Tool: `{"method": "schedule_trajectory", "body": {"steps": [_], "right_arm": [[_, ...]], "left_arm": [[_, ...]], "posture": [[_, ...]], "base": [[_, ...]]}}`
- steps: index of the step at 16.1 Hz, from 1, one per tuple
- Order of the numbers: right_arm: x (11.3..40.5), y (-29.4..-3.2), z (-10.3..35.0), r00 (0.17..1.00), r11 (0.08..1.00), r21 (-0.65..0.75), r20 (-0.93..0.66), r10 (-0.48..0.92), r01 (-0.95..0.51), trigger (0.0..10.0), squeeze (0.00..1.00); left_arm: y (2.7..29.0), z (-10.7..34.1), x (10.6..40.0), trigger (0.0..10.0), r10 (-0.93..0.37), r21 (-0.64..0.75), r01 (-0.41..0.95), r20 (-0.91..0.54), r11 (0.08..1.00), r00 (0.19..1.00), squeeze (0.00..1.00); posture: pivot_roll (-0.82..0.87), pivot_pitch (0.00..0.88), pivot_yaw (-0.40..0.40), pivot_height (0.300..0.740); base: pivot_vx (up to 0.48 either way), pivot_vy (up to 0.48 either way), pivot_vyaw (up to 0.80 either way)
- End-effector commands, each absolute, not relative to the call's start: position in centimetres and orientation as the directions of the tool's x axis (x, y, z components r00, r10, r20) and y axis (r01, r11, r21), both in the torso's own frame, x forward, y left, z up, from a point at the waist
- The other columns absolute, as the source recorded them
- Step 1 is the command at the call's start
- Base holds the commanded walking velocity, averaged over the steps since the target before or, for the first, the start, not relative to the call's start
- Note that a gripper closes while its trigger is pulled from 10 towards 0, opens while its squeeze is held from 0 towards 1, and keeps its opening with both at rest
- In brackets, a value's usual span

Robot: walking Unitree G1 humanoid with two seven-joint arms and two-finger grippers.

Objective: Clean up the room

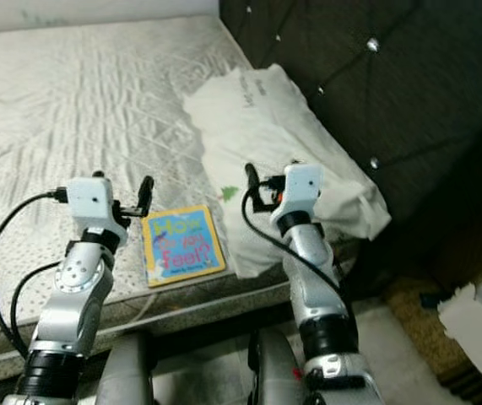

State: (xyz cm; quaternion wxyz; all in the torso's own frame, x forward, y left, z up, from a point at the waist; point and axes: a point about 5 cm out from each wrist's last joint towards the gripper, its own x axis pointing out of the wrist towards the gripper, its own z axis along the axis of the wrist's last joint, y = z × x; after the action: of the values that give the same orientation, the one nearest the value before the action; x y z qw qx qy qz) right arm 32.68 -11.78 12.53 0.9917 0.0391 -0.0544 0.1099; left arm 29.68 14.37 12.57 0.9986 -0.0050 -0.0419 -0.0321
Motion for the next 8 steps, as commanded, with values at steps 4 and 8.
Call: {"method": "schedule_trajectory", "body": {"steps": [4,8], "right_arm": [[32.65,-11.98,12.89,0.967,0.971,0.068,0.131,0.218,-0.228,10.0,0.0],[32.76,-11.96,12.99,0.966,0.971,0.065,0.133,0.22,-0.23,10.0,0.0]], "left_arm": [[13.93,12.63,29.49,10.0,-0.098,-0.051,0.103,0.083,0.993,0.992,0.0],[14.15,12.45,29.77,10.0,-0.056,0.002,0.056,0.068,0.998,0.996,0.0]], "posture": [[0.09,0.0,-0.005,0.668],[0.08,0.0,-0.008,0.723]], "base": [[0.0,0.0,0.0],[0.0,0.0,0.0]]}}
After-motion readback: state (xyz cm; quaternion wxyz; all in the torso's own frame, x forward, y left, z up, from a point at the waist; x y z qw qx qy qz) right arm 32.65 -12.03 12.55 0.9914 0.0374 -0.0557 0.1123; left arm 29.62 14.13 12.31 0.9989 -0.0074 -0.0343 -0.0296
